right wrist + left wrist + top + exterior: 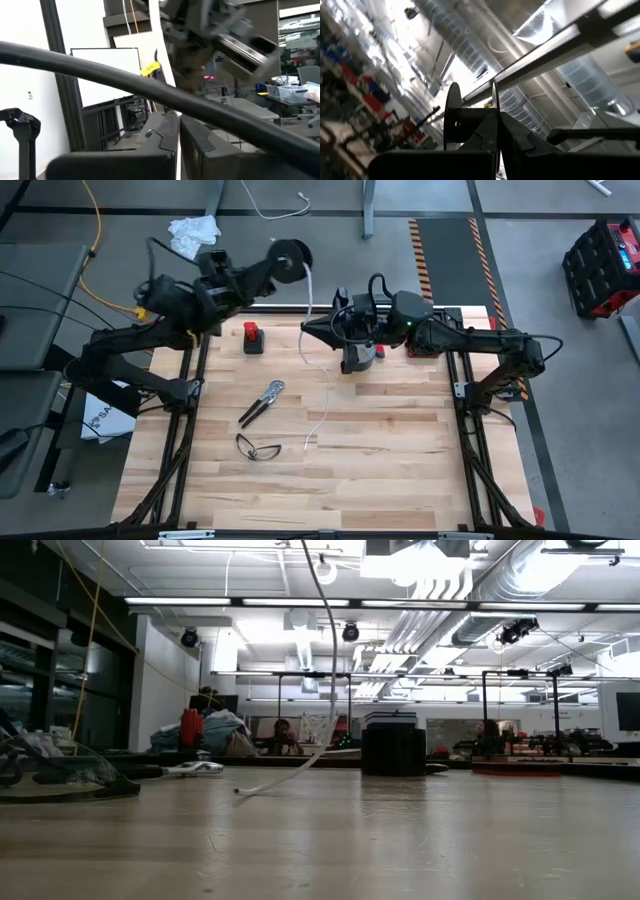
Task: Coil cords
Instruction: Coil the white wire onto the black spool
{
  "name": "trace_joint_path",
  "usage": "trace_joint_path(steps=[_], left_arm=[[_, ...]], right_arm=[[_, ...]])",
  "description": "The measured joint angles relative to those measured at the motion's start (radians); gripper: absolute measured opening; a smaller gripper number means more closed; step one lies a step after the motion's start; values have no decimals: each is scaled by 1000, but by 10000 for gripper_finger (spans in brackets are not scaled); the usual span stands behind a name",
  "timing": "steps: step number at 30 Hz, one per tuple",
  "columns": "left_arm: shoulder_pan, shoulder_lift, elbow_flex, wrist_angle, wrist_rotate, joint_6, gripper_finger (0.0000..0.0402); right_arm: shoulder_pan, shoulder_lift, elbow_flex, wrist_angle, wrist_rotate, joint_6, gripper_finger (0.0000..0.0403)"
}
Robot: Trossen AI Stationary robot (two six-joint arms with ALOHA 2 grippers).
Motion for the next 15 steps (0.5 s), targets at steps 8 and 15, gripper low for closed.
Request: trace_joint_path(steps=[8, 15], left_arm=[[0, 70, -1, 0, 5, -225, 0], [-21, 74, -1, -6, -6, -320, 0]], right_arm=[[-8, 0, 0, 64, -3, -9, 1], [-12, 0, 0, 83, 21, -52, 0]])
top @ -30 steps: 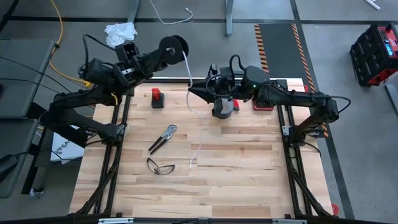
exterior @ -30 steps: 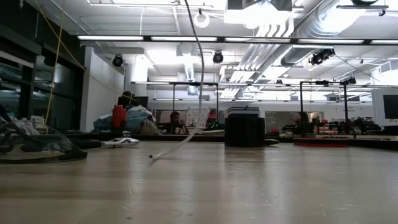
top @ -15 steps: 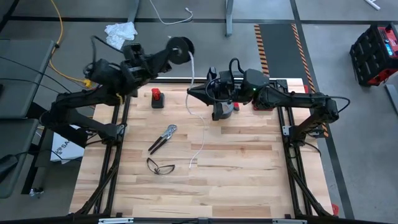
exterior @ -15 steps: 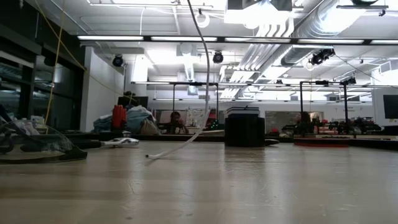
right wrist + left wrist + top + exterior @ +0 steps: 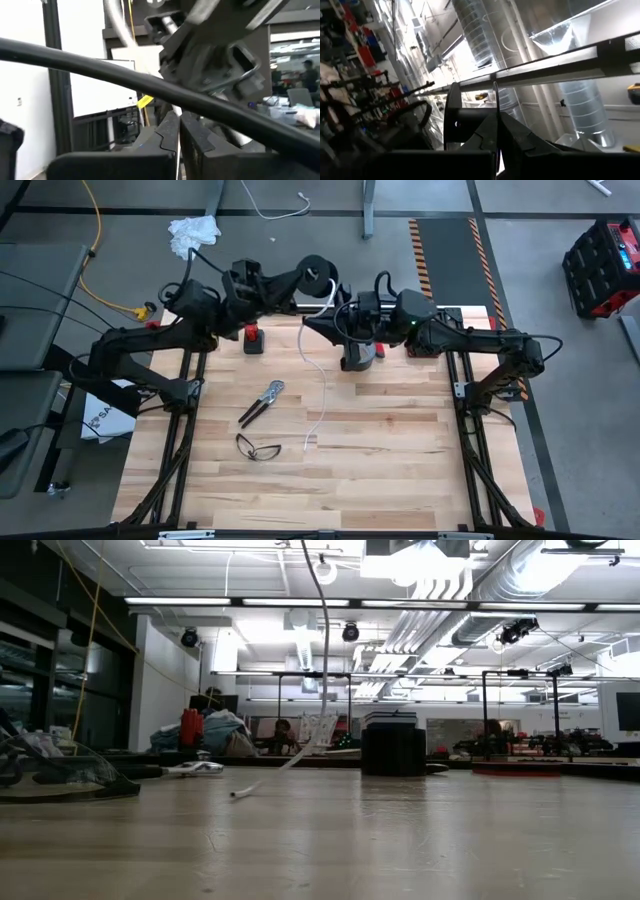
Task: Coil cords
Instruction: Coil the white wire onto the black spool
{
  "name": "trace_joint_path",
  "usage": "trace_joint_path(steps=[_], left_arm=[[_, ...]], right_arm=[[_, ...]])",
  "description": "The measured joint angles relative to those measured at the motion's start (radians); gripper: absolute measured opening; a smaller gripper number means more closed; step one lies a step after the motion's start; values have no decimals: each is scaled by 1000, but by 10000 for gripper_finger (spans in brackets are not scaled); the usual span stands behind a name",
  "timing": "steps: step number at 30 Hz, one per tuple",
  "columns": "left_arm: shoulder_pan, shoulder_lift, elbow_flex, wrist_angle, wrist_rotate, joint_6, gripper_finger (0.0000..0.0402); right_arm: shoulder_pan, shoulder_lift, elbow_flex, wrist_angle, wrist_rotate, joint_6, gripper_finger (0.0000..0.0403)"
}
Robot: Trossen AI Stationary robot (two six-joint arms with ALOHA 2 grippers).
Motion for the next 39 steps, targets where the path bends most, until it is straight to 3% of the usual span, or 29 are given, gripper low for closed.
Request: trace_joint_path(steps=[13, 22, 31, 39], left_arm=[[-88, 32, 0, 7, -87, -17, 0], [-106, 50, 0, 22, -63, -85, 0], [-174, 37, 0, 17, -54, -40, 0], [-183, -1, 0, -162, -22, 84, 0]], right_arm=[[-34, 8, 0, 64, -22, 9, 0], [-57, 34, 0, 117, -19, 11, 0], [-121, 34, 0, 149, -32, 29, 0], [-172, 28, 0, 158, -124, 73, 0]])
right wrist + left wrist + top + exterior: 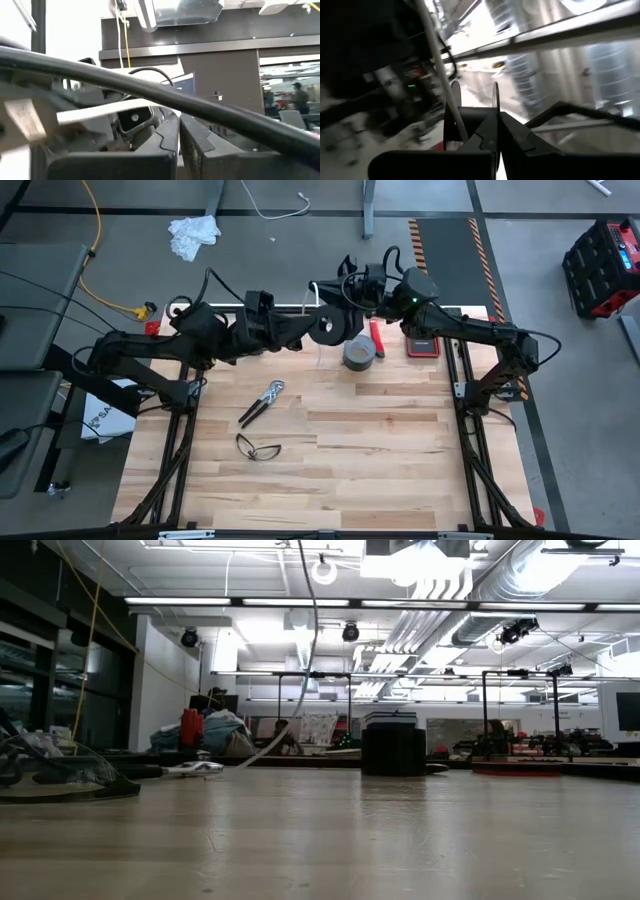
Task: Coil cords
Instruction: Coil the white wire onto the black spool
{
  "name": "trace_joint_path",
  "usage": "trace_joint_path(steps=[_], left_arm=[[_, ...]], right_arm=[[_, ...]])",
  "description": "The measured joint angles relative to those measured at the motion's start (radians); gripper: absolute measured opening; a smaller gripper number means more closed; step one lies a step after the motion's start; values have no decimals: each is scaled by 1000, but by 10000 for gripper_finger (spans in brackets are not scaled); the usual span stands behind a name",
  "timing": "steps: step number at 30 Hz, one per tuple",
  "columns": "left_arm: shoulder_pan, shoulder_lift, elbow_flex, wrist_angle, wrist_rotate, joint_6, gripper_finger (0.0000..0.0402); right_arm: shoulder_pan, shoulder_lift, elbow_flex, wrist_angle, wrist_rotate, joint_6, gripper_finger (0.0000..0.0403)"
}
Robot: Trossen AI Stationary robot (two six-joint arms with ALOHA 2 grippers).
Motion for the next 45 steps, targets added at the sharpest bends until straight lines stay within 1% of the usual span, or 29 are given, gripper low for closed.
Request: trace_joint_path(steps=[2, 8, 14, 19, 22, 24, 31, 36, 45], left_arm=[[7, -17, 0, -73, 5, 19, 0], [42, -74, 0, -214, 10, 94, 0], [81, -124, 0, -382, -32, 191, 0], [109, -159, 0, -455, -98, 296, 0], [128, -169, 0, -442, -134, 367, 0], [143, -176, 0, -409, -140, 413, 0], [186, -177, 0, -240, -143, 624, 0], [206, -177, -1, -220, -139, 701, 0], [210, -136, -1, -107, -23, 749, 0]], right_arm=[[-8, -3, 0, -3, -22, 5, 0], [-27, -25, 0, -41, -24, -2, 0], [-46, -57, 0, -100, -24, -10, 0], [-50, -82, 0, -132, -24, -6, 0], [-51, -89, 0, -149, -19, -3, 0], [-51, -89, 0, -160, -18, 5, 0], [-43, -89, 0, -188, -17, 32, 0], [-28, -89, 0, -191, -16, 34, 1], [5, -89, 0, -213, -12, 32, 1]])
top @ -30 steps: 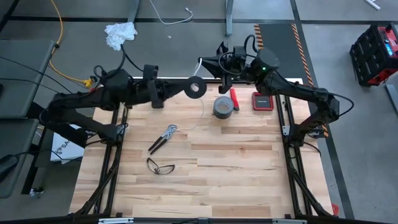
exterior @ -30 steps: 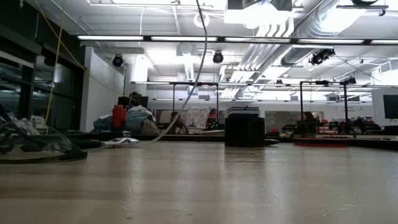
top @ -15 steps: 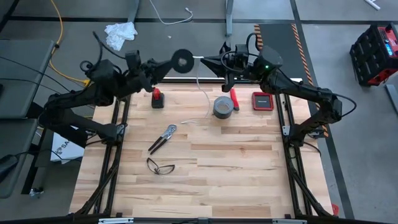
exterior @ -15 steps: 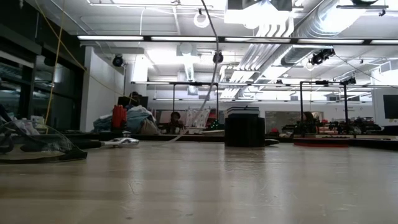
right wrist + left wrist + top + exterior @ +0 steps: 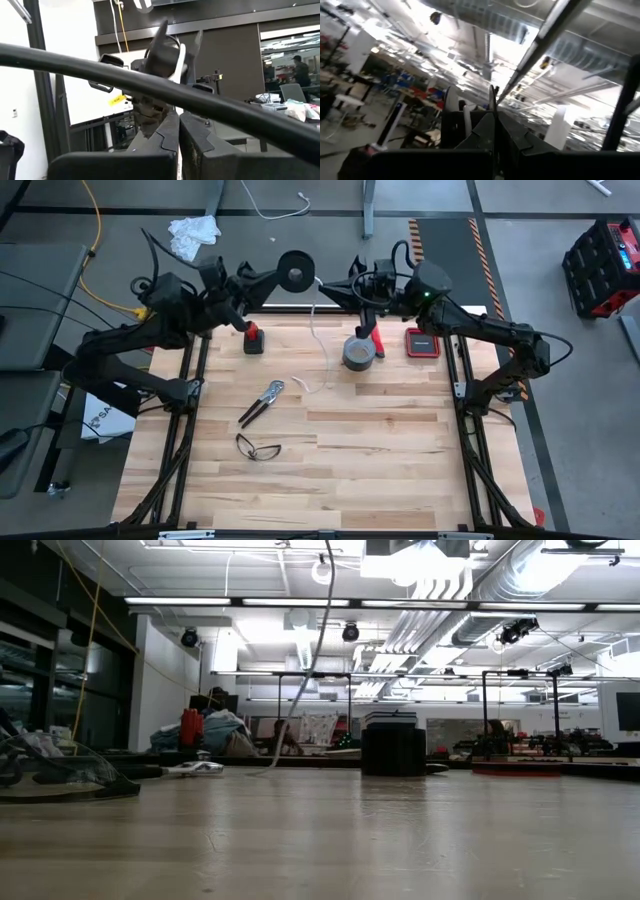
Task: Coil cords
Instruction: Coil the white wire onto the black spool
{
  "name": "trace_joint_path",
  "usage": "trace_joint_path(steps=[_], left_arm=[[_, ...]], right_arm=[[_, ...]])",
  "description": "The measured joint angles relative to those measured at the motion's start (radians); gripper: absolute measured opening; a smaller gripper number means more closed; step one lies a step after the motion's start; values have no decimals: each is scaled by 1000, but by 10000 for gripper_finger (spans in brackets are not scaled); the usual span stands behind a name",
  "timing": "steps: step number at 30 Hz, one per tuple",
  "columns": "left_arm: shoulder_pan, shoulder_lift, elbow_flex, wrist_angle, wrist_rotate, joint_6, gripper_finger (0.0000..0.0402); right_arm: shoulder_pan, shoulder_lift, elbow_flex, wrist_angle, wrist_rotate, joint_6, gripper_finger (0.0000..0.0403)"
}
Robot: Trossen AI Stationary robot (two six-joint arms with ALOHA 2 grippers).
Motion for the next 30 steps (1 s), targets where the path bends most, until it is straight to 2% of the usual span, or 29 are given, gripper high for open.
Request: trace_joint_path(steps=[11, 21, 30], left_arm=[[0, 34, 0, 90, 13, 22, 1], [0, 37, 2, 176, 8, 44, 1], [3, 57, 1, 173, 7, 34, 1]], right_arm=[[5, 0, 0, -20, 14, 35, 3], [5, 1, 0, -34, 42, 46, 63], [6, 1, 0, -60, 63, 30, 67]])
